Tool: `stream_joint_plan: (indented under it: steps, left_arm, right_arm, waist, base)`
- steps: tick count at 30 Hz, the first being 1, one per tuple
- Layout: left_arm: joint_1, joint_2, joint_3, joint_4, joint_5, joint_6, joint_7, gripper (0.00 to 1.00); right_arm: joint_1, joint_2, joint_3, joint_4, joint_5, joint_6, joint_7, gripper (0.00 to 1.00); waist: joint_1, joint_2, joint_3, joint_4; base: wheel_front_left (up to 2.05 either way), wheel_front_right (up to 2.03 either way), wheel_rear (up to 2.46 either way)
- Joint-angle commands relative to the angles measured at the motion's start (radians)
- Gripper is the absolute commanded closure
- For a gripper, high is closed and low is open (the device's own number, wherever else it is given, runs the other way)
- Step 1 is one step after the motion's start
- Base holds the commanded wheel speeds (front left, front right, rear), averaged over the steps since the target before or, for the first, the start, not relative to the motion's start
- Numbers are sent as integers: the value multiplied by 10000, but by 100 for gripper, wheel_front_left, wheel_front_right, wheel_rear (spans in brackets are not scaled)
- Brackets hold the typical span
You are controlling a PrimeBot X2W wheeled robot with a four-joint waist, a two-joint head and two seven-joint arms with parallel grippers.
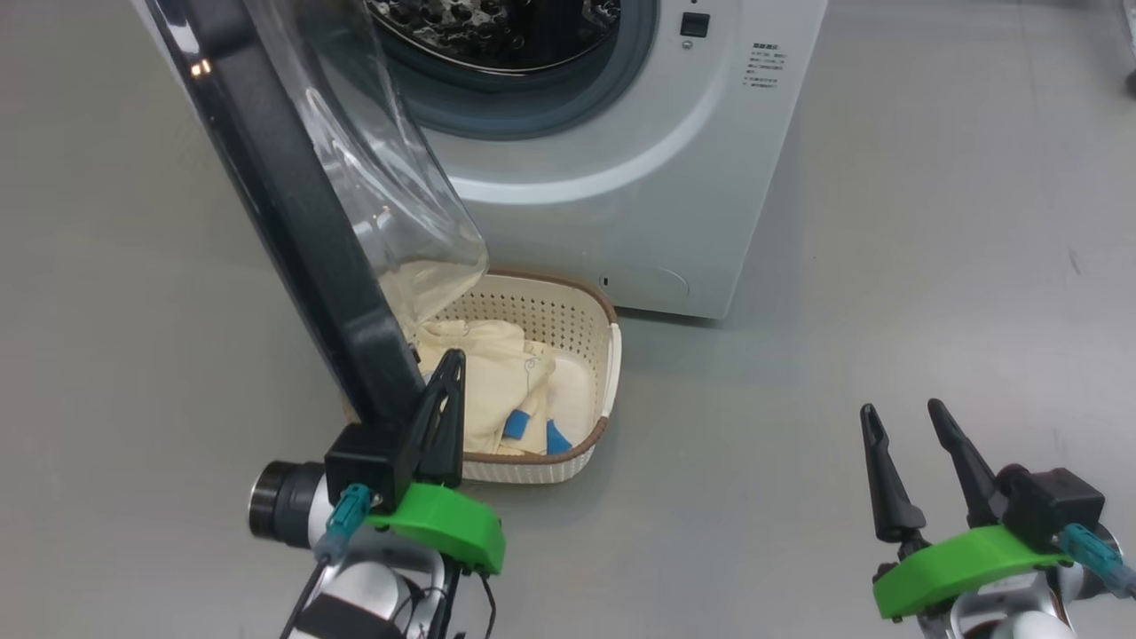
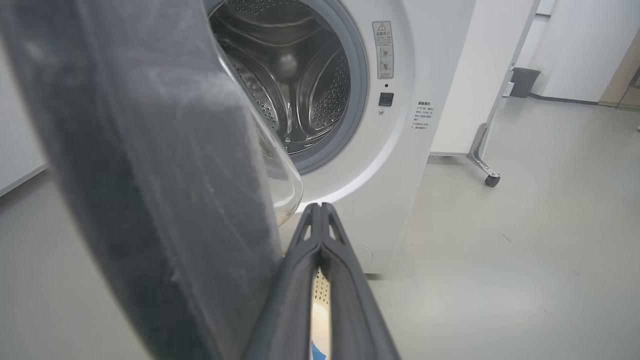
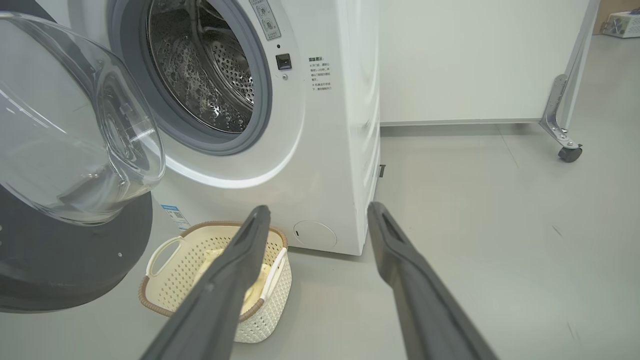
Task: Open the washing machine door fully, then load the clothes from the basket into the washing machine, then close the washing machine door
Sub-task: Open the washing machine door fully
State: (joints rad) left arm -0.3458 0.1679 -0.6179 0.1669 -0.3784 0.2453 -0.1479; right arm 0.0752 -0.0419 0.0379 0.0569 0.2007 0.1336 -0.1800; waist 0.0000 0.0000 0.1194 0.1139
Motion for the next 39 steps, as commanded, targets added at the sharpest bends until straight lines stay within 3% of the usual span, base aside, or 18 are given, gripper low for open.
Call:
stream_joint_plan:
  steps: [1,20,39]
  left_arm:
    - [-107,322,498,-383,10,666,-27,100]
    - [924,1257,1654,-1211,-283,1600,-387,100]
    - [1184,1841,3474,-585,-1139,2211,-758,100]
  right_arm:
    - [-317,-83,156,-357,-97,-29,-23,0]
    - [-221,-83,9,-699,-268,-29,172,0]
    - [-308,-83,-9,-758,-202,-29,253,0]
  waist:
    - [0,0,-15,213]
    - [0,0,18,1246]
    - [0,0,193,1279]
  base:
    - [0,0,0]
    - [0,0,0]
    - [0,0,0]
